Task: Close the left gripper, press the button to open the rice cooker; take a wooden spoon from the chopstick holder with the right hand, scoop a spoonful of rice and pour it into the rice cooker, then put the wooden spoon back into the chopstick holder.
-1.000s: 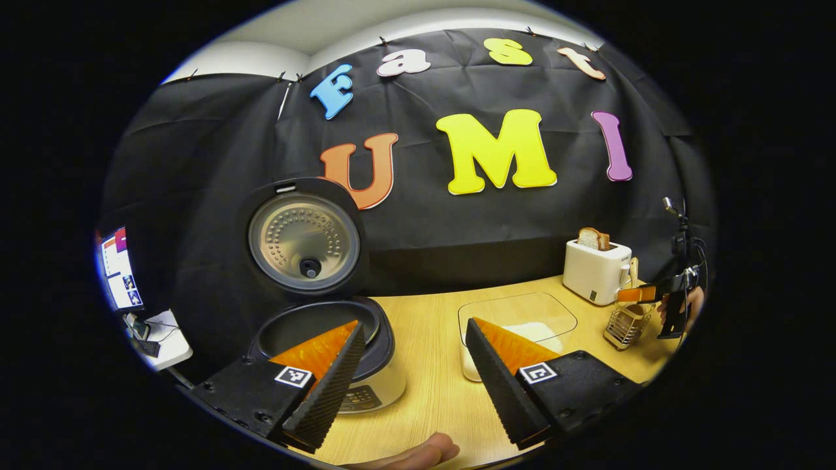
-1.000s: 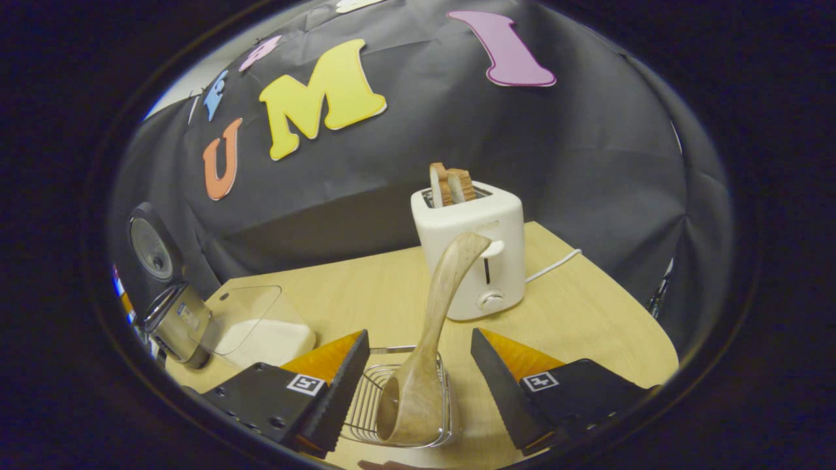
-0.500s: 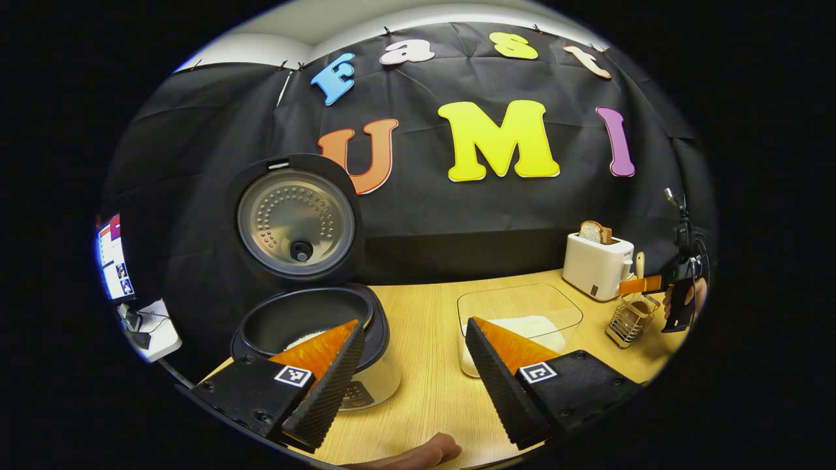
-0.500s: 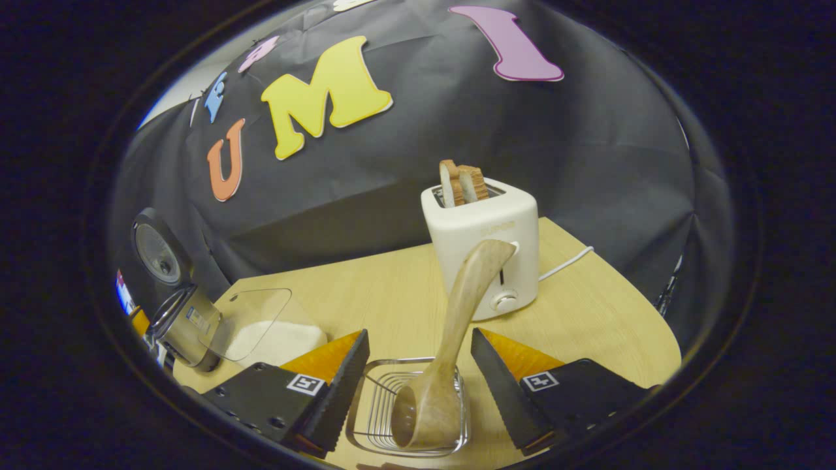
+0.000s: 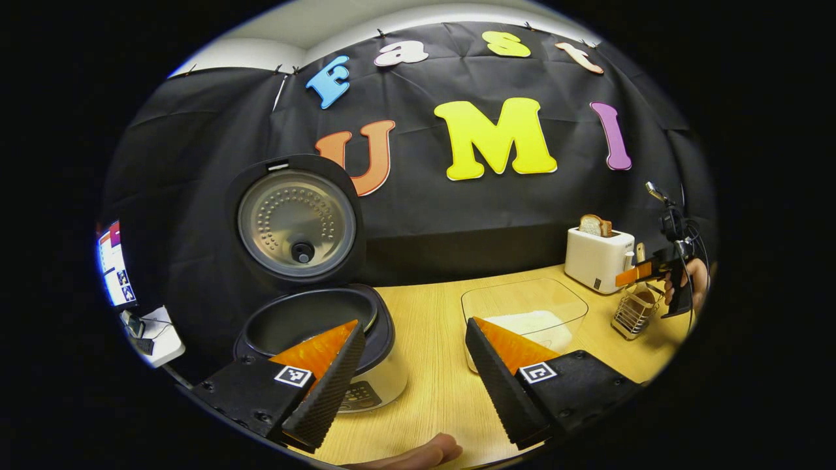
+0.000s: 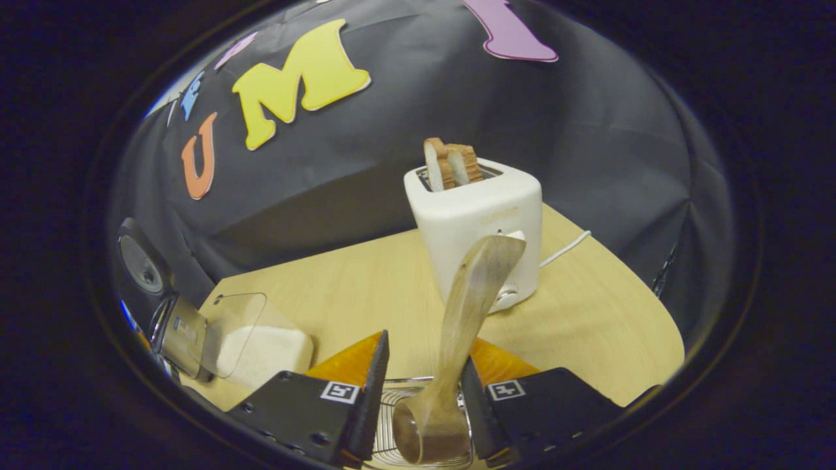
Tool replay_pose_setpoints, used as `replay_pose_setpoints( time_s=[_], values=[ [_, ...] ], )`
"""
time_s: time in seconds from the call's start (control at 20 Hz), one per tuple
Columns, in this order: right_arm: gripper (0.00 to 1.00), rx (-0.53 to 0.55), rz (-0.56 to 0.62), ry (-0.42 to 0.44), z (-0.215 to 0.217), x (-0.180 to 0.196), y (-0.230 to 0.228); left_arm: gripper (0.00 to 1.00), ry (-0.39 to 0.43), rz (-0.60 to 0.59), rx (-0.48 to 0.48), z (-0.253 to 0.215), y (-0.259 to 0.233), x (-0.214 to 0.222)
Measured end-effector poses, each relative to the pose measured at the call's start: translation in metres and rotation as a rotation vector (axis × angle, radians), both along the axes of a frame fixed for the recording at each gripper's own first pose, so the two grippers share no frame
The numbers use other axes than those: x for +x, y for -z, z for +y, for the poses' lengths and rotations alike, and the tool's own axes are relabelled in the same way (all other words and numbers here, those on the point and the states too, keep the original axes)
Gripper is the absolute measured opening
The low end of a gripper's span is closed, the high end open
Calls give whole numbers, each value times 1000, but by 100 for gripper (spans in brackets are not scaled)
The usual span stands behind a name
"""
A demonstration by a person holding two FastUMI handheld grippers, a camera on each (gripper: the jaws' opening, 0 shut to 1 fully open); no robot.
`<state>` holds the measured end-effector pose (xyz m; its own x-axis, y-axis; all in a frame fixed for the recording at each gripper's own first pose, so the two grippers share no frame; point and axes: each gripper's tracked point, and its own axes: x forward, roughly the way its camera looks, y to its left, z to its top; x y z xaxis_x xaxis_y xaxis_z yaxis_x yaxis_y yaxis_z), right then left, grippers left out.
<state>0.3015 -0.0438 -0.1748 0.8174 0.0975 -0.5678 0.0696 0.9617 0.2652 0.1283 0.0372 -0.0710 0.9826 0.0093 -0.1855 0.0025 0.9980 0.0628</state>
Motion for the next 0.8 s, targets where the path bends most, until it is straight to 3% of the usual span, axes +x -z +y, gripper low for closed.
replay_pose_setpoints(
  time_s=[0.05, 0.15, 0.3, 0.5, 0.6, 0.8],
  values=[
    [49, 10, 5, 7, -1, 0, -1, 99, 0, 0, -3, 0, 1, 1],
    [45, 9, 3, 26, -8, 3, -1, 99, 0, 3, -9, 0, 3, 1],
    [17, 30, -15, 18, -7, 4, -2, 99, -2, 10, -17, 2, 6, 1],
    [13, 74, -23, 12, -8, 3, -5, 99, -15, 12, -19, 9, 7, 0],
    [7, 92, -56, 12, -6, 0, -12, 99, -14, 8, -19, 9, 5, -4],
    [7, 97, -162, -17, 2, -11, -49, 99, -11, -17, -7, 15, -1, -15]
  ],
)
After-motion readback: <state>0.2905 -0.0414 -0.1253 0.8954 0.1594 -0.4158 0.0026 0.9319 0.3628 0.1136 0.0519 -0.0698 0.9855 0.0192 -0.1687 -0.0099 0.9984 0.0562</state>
